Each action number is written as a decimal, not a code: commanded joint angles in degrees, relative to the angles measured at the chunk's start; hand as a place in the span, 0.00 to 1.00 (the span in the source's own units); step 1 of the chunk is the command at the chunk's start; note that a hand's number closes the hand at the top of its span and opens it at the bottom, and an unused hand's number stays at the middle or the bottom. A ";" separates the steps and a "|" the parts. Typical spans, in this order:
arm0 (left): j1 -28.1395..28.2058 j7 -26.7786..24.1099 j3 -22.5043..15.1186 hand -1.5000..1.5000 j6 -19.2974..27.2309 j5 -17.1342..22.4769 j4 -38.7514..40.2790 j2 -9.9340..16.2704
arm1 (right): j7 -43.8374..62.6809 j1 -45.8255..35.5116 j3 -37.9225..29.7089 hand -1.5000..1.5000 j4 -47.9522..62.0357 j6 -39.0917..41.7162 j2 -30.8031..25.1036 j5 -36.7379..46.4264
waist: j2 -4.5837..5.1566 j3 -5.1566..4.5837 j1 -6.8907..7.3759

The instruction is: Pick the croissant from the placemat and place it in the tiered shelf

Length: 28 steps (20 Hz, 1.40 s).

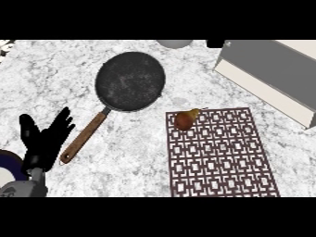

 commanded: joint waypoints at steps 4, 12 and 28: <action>0.48 0.63 -0.55 0.50 1.00 -1.27 -0.21 -2.02 | -6.20 3.04 -0.58 1.00 6.71 -6.52 -1.97 -0.33 | 0.13 -0.12 0.04; 0.43 3.43 1.72 0.50 -2.14 0.63 -2.22 0.22 | -11.66 0.77 -0.92 1.00 13.58 -10.73 -4.34 -1.02 | 0.05 -0.12 0.13; 0.26 -1.48 1.79 0.50 -1.62 -2.34 2.25 -2.30 | -11.53 -0.91 -5.19 0.00 19.14 -23.50 -4.09 -3.42 | 0.22 -0.12 0.08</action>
